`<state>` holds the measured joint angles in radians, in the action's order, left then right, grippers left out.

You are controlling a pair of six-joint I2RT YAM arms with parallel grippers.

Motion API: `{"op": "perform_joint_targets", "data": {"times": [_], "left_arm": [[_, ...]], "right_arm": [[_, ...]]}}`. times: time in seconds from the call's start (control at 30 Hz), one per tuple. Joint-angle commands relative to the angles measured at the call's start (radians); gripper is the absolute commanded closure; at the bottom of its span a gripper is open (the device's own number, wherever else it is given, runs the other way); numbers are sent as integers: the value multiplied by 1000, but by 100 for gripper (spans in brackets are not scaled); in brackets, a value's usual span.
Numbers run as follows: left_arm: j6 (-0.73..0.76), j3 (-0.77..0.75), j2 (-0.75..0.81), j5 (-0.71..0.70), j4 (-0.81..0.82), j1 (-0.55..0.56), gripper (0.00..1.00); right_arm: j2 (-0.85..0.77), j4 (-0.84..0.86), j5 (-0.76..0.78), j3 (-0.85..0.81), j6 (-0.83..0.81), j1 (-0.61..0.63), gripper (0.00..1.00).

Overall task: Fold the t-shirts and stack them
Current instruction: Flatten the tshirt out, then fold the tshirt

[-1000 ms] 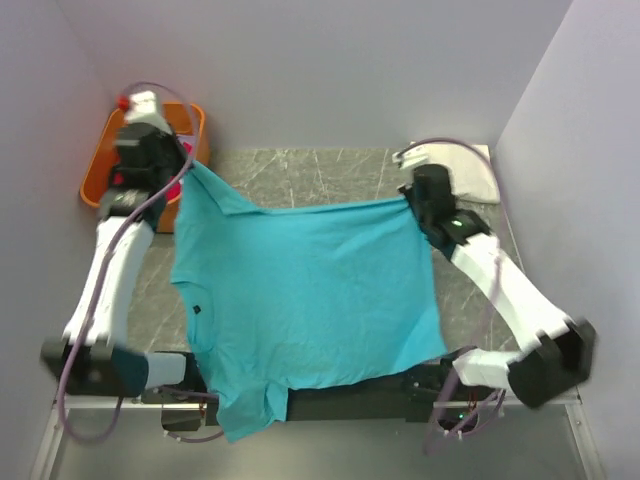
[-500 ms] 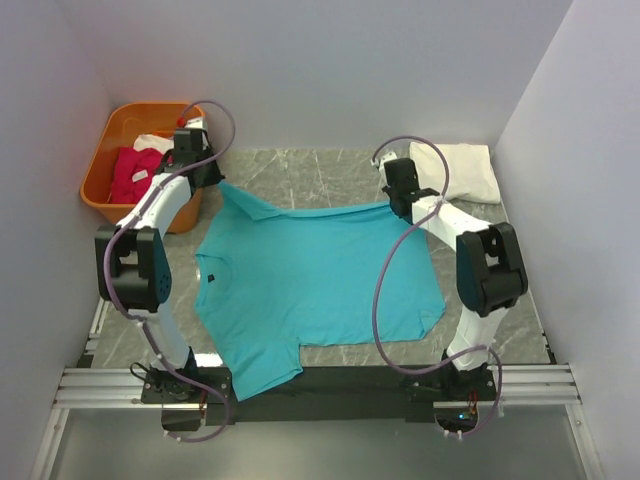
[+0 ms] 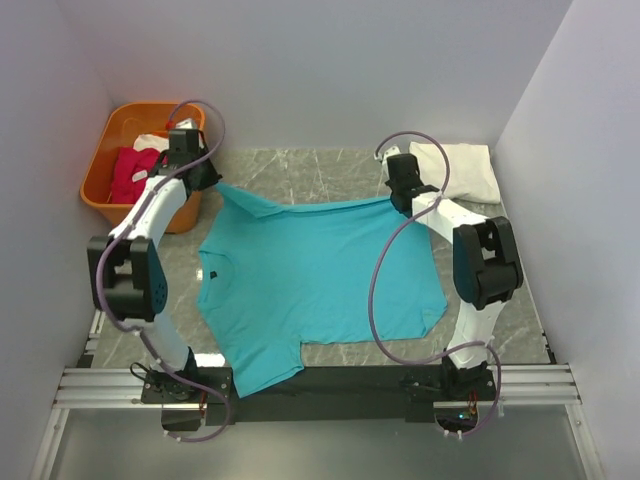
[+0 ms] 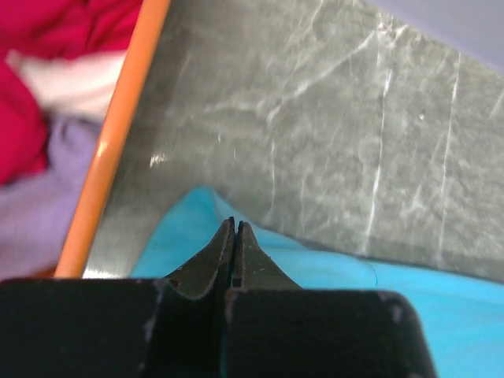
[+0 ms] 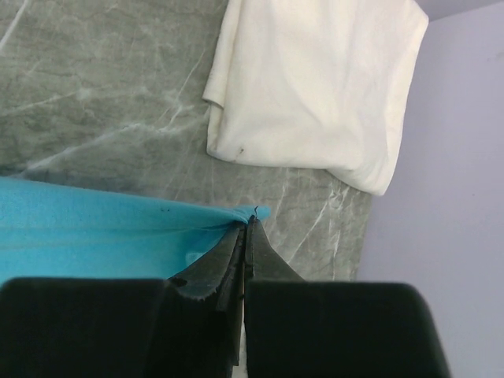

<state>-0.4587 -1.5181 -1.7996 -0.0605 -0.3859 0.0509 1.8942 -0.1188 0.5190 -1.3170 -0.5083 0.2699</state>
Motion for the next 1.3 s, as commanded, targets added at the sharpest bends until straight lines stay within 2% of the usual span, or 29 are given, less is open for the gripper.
{"op": "perform_joint_targets", "data": {"times": [0.0,0.27,0.53,0.63,0.77,1.0,1.2,1.27], "left_arm": [[-86,96,181,-6,-1,0,99],[-228,341,462,39,-4,1,99],[-373,610,699,80,47,6,99],[-457,749,759,102,97,9,99],[-532,857,822,120,157,9,99],[-584,934,870,148,186,10,99],[-621,1036,896,145,209,10,99],[-633,1061,924,137,203,12,96]], "right_arm": [[-96,31,36,21,27,-6,100],[-194,13,36,104,42,-3,100],[-216,8,29,148,79,3,98],[-215,11,47,176,102,6,98],[-216,8,65,203,148,8,98],[-218,-7,81,232,217,8,97],[-198,-67,73,246,316,8,91],[-201,-84,62,257,365,9,77]]}}
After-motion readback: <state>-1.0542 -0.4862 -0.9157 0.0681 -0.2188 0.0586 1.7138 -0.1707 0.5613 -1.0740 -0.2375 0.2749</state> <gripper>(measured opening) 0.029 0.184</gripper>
